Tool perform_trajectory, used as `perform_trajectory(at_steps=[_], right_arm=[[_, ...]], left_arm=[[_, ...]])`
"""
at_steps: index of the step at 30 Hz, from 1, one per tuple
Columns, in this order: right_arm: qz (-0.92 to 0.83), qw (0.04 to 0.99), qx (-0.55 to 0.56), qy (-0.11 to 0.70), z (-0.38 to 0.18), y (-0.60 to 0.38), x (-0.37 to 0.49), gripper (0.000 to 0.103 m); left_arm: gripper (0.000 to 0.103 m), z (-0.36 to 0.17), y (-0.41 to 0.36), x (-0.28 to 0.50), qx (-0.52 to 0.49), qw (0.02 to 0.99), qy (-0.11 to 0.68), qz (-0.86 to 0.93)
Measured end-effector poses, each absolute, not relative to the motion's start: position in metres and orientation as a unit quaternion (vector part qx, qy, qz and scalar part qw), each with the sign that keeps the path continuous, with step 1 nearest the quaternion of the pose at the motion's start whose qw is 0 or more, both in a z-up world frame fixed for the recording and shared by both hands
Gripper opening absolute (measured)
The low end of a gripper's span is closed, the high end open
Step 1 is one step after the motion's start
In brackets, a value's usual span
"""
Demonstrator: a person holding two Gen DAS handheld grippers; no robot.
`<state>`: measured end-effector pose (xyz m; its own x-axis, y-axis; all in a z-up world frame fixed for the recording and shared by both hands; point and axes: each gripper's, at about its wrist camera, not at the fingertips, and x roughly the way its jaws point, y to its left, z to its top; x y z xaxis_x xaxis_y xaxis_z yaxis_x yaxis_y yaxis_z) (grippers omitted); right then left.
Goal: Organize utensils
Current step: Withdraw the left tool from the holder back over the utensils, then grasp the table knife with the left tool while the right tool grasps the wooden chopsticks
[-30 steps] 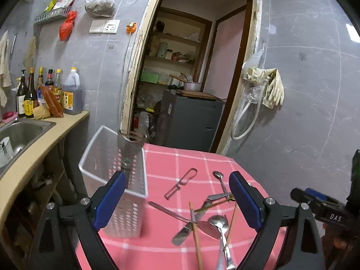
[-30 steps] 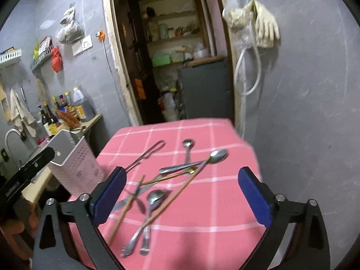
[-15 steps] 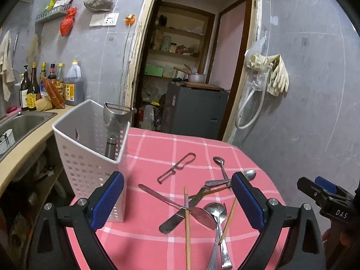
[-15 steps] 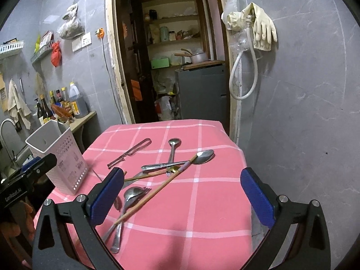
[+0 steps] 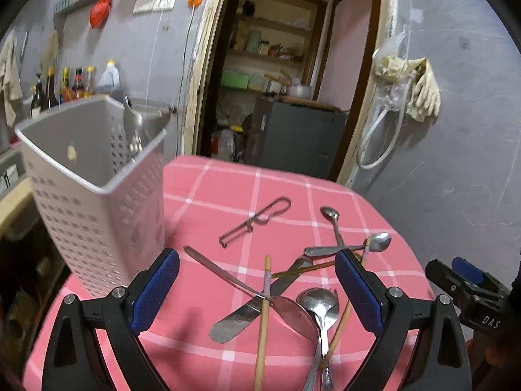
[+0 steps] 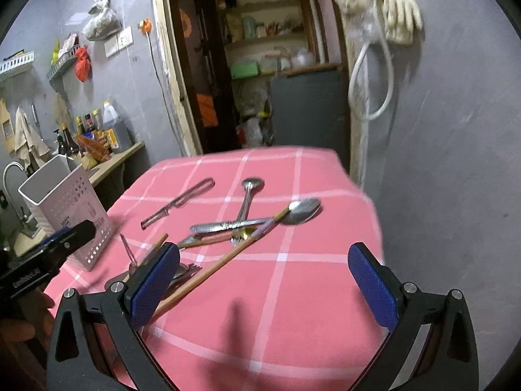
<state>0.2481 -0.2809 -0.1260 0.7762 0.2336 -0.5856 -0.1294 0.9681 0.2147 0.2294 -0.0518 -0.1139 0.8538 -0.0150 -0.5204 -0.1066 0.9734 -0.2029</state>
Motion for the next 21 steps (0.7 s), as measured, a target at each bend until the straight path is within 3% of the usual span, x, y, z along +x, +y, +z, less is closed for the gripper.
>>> perform_trajectory(at_steps=[4,6,8,13,15,21], right_arm=[[0.124,0.92,0.096,0.358,-0.146,-0.28,0.272,0.101],[0.138,0.909,0.112,0.377,-0.155,-0.279,0.285,0.092],[0.142,0.902,0.117,0.39,-0.164,-0.278,0.296,0.071],[0.149,0.889,0.136,0.41,-0.176,-0.272,0.317,0.059],[0.154,0.884,0.145,0.416,-0.178,-0.269,0.325,0.055],[0.172,0.859,0.187,0.445,-0.192,-0.257,0.342,0.025]], left_arm=[[0.096,-0.129,-0.05,0.247,-0.137,0.942,0.304,0.026],[0.096,-0.136,-0.05,0.255,-0.146,0.934,0.323,0.034],[0.091,-0.142,-0.048,0.261,-0.154,0.929,0.334,0.038],[0.067,-0.158,-0.041,0.28,-0.184,0.907,0.375,0.059],[0.063,-0.164,-0.036,0.286,-0.2,0.897,0.387,0.071],[0.04,-0.177,-0.028,0.297,-0.237,0.877,0.41,0.084]])
